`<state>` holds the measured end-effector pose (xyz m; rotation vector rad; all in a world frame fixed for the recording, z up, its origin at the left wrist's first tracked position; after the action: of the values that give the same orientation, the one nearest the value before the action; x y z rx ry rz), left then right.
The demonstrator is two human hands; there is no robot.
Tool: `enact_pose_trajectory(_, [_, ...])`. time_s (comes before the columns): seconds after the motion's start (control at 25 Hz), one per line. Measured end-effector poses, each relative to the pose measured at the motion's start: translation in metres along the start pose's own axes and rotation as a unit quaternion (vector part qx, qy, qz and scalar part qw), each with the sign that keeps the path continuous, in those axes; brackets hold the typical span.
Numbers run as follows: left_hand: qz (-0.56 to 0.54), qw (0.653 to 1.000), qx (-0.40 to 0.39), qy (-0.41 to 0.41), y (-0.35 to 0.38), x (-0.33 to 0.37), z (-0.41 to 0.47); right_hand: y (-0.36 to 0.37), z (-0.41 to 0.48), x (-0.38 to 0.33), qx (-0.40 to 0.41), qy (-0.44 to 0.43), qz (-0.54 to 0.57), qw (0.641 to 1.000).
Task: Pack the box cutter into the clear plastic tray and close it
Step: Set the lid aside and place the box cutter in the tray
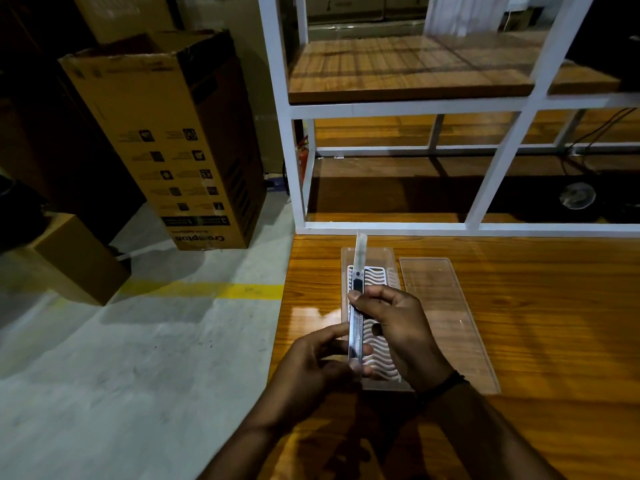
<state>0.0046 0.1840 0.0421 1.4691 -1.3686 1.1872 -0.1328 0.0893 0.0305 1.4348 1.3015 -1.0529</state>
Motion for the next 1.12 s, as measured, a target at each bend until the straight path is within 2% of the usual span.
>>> enact_pose_trajectory(0.12, [0.093,0.993,0.008,0.074,0.003,0.004,-0.007,-0.003,-0.002,-0.003,-0.009,0.000,0.017,1.000])
enact_pose_trajectory(0.28, [0.133,0.986,-0.031,0.095,0.005,0.010,-0.009,-0.004,-0.004,-0.004,-0.020,-0.002,0.042,0.999])
enact_pose_trajectory(0.4, [0.180,0.976,-0.026,0.121,0.006,0.014,-0.007,-0.005,-0.005,-0.005,-0.025,-0.005,0.047,0.999])
enact_pose_trajectory(0.64, [0.176,0.974,0.000,0.144,0.005,0.010,-0.004,-0.008,-0.007,-0.004,-0.030,-0.017,0.040,0.999])
enact_pose_trajectory(1.12, [0.173,0.969,0.049,0.169,0.004,0.002,0.010,-0.010,-0.015,0.004,-0.047,0.013,0.064,0.997])
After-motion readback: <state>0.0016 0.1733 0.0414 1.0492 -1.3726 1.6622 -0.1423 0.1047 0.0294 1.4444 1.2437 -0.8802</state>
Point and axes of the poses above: each hand's wrist, its own z-axis towards the middle knuckle, its own y-axis out of the palm, x = y × z, the point moved 2 cm from there along z, towards the middle knuckle, and after that the axes turned 12 degrees about x, right-handed, at the moved point
